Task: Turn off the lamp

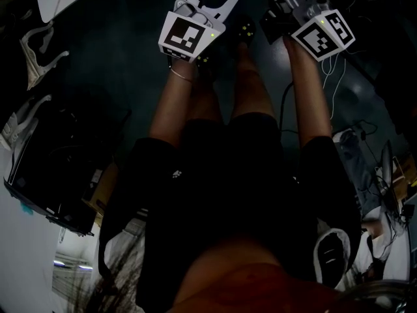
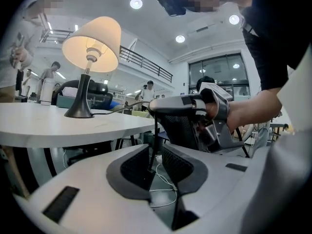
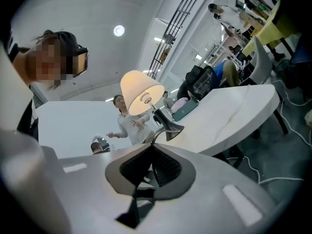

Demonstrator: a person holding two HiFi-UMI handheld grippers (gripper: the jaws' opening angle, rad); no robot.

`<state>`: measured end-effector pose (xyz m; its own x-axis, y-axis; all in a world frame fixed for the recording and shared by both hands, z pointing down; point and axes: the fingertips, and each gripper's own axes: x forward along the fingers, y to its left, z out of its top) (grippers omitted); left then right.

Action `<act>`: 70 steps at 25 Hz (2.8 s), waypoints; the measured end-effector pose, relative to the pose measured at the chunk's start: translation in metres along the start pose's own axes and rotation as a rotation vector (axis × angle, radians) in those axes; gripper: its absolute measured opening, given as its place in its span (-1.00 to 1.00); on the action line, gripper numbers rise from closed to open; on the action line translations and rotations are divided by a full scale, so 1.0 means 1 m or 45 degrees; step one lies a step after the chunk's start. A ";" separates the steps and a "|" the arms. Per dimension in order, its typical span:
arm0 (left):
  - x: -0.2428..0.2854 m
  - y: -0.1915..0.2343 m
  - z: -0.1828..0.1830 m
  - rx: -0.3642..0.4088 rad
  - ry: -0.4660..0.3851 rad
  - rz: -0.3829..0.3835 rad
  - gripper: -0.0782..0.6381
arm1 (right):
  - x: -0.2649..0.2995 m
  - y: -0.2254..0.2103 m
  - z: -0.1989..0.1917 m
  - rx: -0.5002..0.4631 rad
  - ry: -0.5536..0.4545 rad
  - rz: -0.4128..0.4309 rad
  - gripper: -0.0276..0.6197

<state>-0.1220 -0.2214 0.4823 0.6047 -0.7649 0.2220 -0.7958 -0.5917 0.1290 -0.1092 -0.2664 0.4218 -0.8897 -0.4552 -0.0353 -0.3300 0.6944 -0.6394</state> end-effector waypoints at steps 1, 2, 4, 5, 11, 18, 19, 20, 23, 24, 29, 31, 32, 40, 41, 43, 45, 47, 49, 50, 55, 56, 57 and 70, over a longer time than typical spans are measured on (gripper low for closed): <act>0.001 0.000 0.002 0.002 -0.002 -0.001 -0.59 | 0.001 0.002 0.003 0.025 -0.014 0.011 -0.88; 0.001 0.000 0.004 0.002 -0.005 -0.001 -0.59 | 0.002 0.003 0.006 0.051 -0.027 0.022 -0.88; 0.004 -0.001 0.006 0.002 -0.011 -0.005 -0.59 | 0.002 0.005 0.007 0.084 -0.039 0.036 -0.88; 0.005 -0.001 0.008 0.002 -0.014 -0.009 -0.59 | 0.002 0.005 0.006 0.090 -0.039 0.040 -0.88; 0.018 -0.002 0.017 0.038 -0.010 -0.033 -0.59 | 0.003 0.006 0.006 0.122 -0.041 0.050 -0.88; 0.023 -0.002 0.012 0.089 0.055 0.002 -0.74 | 0.001 0.000 0.000 0.120 -0.034 0.034 -0.88; 0.023 -0.002 0.011 0.096 0.062 0.008 -0.74 | 0.000 -0.001 -0.001 0.123 -0.035 0.034 -0.88; 0.023 -0.002 0.010 0.092 0.064 0.015 -0.74 | -0.001 -0.001 -0.001 0.119 -0.036 0.033 -0.88; 0.021 0.003 0.011 0.036 0.058 0.054 -0.75 | -0.004 -0.001 0.000 0.037 -0.031 0.009 -0.88; 0.021 0.004 0.014 0.011 0.051 0.069 -0.75 | -0.007 -0.002 0.001 -0.007 -0.029 -0.014 -0.88; 0.019 -0.006 0.036 -0.088 -0.033 0.095 -0.75 | -0.030 -0.017 -0.001 -0.066 -0.032 -0.118 -0.88; 0.017 -0.008 0.040 -0.070 -0.017 0.092 -0.75 | -0.037 -0.020 -0.004 -0.057 -0.042 -0.134 -0.88; 0.017 -0.009 0.041 -0.066 -0.008 0.092 -0.75 | -0.041 -0.021 -0.006 -0.062 -0.045 -0.142 -0.88; 0.010 -0.017 0.058 -0.056 -0.064 0.056 -0.75 | -0.042 -0.016 -0.052 -0.136 0.110 -0.171 -0.82; 0.008 -0.018 0.061 -0.047 -0.071 0.051 -0.75 | -0.040 -0.015 -0.056 -0.123 0.120 -0.163 -0.82; 0.005 -0.020 0.065 -0.028 -0.080 0.040 -0.75 | -0.036 -0.015 -0.061 -0.094 0.123 -0.152 -0.79; 0.003 -0.021 0.067 -0.020 -0.080 0.038 -0.75 | -0.034 -0.016 -0.062 -0.106 0.138 -0.158 -0.70; 0.002 -0.021 0.069 -0.026 -0.084 0.039 -0.75 | -0.031 -0.016 -0.064 -0.135 0.161 -0.161 -0.57; 0.001 -0.021 0.071 -0.024 -0.092 0.044 -0.75 | -0.027 -0.012 -0.066 -0.145 0.176 -0.144 -0.55; 0.000 -0.021 0.072 -0.020 -0.094 0.045 -0.75 | -0.025 -0.011 -0.067 -0.143 0.181 -0.137 -0.55; -0.002 -0.024 0.080 -0.027 -0.112 0.025 -0.75 | -0.020 -0.015 -0.068 -0.100 0.147 -0.143 -0.55; -0.002 -0.024 0.081 -0.027 -0.112 0.021 -0.75 | -0.020 -0.016 -0.067 -0.085 0.132 -0.140 -0.55; -0.003 -0.024 0.082 -0.025 -0.111 0.018 -0.75 | -0.019 -0.016 -0.066 -0.076 0.124 -0.136 -0.55; -0.004 -0.024 0.077 0.037 -0.121 -0.030 -0.74 | -0.017 -0.011 -0.070 -0.045 0.155 -0.075 -0.73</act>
<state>-0.1034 -0.2238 0.4037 0.6246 -0.7707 0.1262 -0.7810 -0.6158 0.1045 -0.1123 -0.2271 0.4833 -0.8996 -0.4261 0.0960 -0.3914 0.6887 -0.6104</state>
